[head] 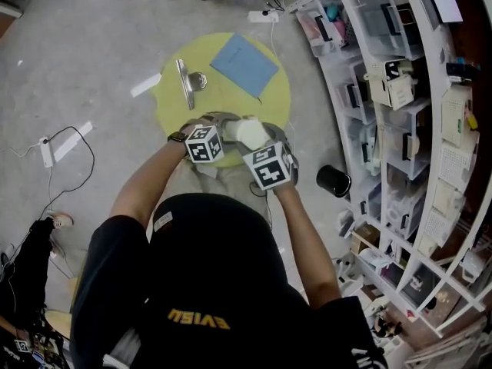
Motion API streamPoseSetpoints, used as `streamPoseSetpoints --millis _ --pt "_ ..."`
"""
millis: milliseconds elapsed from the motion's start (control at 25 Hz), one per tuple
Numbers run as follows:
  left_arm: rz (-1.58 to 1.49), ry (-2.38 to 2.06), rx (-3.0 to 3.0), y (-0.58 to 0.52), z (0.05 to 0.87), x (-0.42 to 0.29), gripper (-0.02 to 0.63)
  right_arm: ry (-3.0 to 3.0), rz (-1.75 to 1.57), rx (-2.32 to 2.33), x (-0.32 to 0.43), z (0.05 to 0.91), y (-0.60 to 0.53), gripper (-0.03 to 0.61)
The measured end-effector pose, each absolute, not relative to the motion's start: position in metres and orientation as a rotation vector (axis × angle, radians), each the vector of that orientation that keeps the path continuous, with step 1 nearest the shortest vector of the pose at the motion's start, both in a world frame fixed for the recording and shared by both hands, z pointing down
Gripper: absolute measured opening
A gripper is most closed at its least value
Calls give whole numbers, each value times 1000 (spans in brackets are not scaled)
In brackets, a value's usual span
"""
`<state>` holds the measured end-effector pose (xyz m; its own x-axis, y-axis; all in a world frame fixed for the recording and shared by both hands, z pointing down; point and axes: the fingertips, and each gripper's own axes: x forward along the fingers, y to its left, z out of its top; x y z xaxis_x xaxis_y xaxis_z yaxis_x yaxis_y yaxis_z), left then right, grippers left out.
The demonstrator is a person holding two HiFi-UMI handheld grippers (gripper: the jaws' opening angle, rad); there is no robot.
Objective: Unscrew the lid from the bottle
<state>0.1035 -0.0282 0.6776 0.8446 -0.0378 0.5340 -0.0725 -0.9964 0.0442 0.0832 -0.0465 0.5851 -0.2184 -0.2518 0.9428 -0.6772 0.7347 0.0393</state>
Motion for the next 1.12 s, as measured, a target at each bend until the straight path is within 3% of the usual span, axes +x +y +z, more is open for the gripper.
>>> streamPoseSetpoints --millis 680,1120 --pt "852 -76 2961 -28 680 101 334 -1773 8 100 73 586 -29 347" --pt "862 -76 2957 -29 681 100 331 -1788 16 53 73 584 -28 347"
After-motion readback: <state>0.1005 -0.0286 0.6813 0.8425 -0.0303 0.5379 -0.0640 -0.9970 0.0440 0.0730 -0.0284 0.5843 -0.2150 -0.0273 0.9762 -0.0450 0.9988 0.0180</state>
